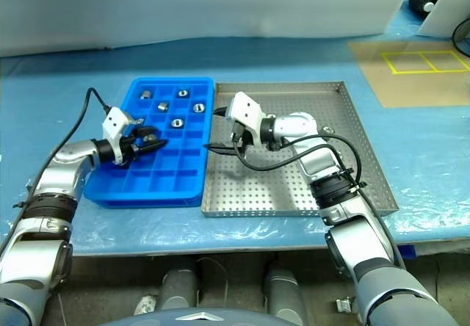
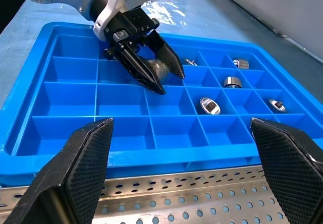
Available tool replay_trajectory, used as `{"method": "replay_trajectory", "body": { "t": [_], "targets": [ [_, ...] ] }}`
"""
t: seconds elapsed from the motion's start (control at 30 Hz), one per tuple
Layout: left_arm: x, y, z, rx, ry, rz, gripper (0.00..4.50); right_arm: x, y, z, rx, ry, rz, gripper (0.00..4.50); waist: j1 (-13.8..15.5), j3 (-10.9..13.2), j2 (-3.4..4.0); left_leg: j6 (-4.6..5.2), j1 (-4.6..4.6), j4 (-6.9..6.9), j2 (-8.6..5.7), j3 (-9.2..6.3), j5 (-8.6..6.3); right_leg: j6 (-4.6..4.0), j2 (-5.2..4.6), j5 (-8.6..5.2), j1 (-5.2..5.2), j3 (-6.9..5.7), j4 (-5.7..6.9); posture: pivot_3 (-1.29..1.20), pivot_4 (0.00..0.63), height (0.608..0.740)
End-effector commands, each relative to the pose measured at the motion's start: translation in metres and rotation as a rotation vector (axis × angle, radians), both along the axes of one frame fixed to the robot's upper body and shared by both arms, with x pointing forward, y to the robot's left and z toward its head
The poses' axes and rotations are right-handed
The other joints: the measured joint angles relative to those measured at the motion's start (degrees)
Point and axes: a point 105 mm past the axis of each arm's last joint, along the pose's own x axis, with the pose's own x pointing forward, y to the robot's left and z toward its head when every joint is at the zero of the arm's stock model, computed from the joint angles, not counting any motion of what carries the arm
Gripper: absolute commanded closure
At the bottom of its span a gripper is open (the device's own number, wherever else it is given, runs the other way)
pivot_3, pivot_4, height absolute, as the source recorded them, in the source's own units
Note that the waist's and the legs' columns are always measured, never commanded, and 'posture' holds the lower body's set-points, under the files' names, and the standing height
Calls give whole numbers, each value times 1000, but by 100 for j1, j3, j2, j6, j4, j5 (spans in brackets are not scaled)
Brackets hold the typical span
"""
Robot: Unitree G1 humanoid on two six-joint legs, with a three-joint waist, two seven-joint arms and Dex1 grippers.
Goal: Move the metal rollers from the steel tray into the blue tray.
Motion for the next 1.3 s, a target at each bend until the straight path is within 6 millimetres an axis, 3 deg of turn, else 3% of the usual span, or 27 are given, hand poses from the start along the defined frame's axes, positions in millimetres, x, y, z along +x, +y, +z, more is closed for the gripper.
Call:
{"method": "replay_trajectory", "body": {
  "t": [0.03, 0.07, 0.3, 0.57, 0.67, 0.93, 1.3],
  "targets": [
    [10, 8, 10, 52, -58, 55, 316, -2, -2, 14, 28, -50, -3, 0, -21, 0, 0, -1, 0, 0, 0, 0, 0, 0, 0, 0, 0, 0, 1, -50, 150, 740],
    [8, 7, 9, 57, -56, 39, 38, -2, -2, 14, 28, -50, -3, 0, -23, 0, 0, -2, 0, 0, -1, -1, 1, 0, -1, 0, 0, -1, 2, -51, 150, 740],
    [0, -7, 23, 26, -83, -52, 38, 0, -4, 13, 28, -52, -17, 0, -82, 0, -1, -3, -1, 0, -1, -2, 2, 0, -1, 0, 0, -1, 1, -63, 150, 740],
    [14, -64, 66, -79, -183, -188, 38, 1, -15, 18, 40, -62, -68, 0, -77, 1, -2, -5, -5, 3, -1, -2, 4, -1, -2, -1, 0, -2, 2, -146, 150, 740],
    [22, -86, 72, -101, -191, -243, 38, 3, -26, 18, 35, -70, -113, 0, -102, 1, -3, -4, -5, 11, -5, -1, 4, 0, -3, 0, 2, 4, 2, -194, 150, 740],
    [50, -153, 64, -73, -199, -271, 38, 0, -62, 19, 42, -93, -291, 0, -300, 2, -6, 8, -4, 12, -16, -1, -2, 27, -1, 16, 5, 18, -7, -391, 150, 740],
    [36, -217, 46, -69, -150, -409, 38, -27, -103, 15, 36, -82, -503, 0, -681, 3, -8, 33, 7, 12, -29, 7, -13, 23, 1, 14, 13, 56, -32, -613, 150, 740]
  ]
}}
